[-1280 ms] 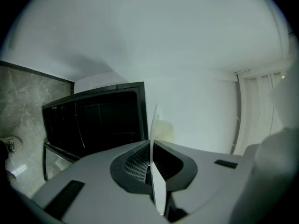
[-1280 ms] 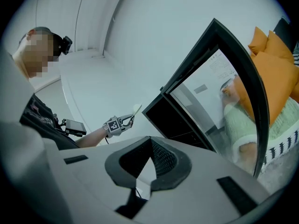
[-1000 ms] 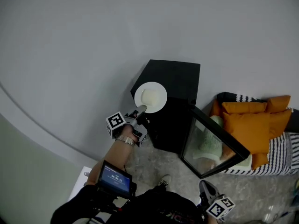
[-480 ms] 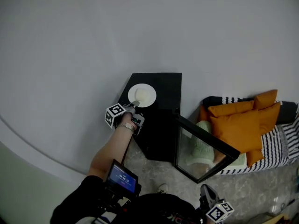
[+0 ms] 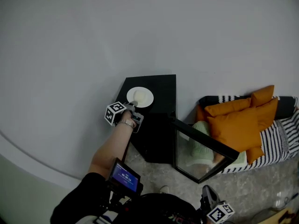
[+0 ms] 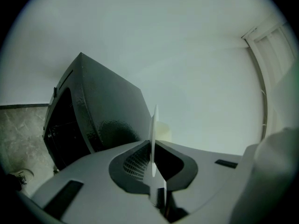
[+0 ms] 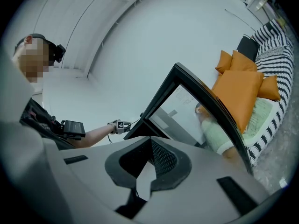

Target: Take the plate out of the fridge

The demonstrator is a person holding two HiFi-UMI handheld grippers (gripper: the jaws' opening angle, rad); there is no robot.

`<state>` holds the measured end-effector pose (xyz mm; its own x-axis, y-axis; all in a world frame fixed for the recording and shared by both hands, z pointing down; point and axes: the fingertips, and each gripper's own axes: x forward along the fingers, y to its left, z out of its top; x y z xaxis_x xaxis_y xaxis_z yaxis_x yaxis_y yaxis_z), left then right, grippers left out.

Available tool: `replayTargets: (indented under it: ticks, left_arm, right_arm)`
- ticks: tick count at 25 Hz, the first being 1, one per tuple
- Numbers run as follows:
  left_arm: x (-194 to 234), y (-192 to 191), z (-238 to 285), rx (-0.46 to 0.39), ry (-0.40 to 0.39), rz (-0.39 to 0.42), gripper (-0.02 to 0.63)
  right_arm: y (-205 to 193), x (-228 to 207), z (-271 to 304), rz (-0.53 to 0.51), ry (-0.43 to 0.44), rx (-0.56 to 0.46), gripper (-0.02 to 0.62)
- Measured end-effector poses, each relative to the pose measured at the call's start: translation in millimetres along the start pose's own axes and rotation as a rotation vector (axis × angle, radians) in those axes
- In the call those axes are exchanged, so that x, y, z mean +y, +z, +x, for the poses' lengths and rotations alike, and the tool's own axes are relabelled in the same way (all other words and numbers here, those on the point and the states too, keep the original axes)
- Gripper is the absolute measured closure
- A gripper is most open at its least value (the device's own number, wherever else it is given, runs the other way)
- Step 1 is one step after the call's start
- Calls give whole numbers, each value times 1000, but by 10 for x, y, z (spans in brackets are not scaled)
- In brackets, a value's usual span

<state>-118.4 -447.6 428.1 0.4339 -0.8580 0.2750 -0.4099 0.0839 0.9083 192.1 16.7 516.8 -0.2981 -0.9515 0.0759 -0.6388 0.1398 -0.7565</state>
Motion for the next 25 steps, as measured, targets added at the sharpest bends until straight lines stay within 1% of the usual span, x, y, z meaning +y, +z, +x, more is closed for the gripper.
replayTargets:
  ticks: [11, 14, 18, 19, 22, 23, 25]
  left_arm:
    - [35, -12, 108, 12, 26, -6, 583]
    - [47, -25, 117, 31, 32, 10, 563]
    - [38, -52, 101, 62, 21, 61, 541]
    - [24, -69, 101, 74, 12, 77, 520]
    - [-50, -129, 88, 124, -14, 165, 447]
    - [-77, -152, 76, 142, -21, 197, 434]
    - [-127, -201, 42, 176, -37, 256, 433]
  right_arm:
    - [-49, -19, 6, 34, -9, -28, 592]
    - [-62, -19, 3, 38, -7, -28, 592]
    - [-84, -21, -15, 43, -5, -32, 592]
    - [-88, -28, -21, 43, -6, -31, 592]
    - [-89, -28, -32, 46, -3, -26, 592]
    - [-89, -20, -38, 47, 0, -24, 592]
    - [-88, -7, -54, 47, 4, -22, 592]
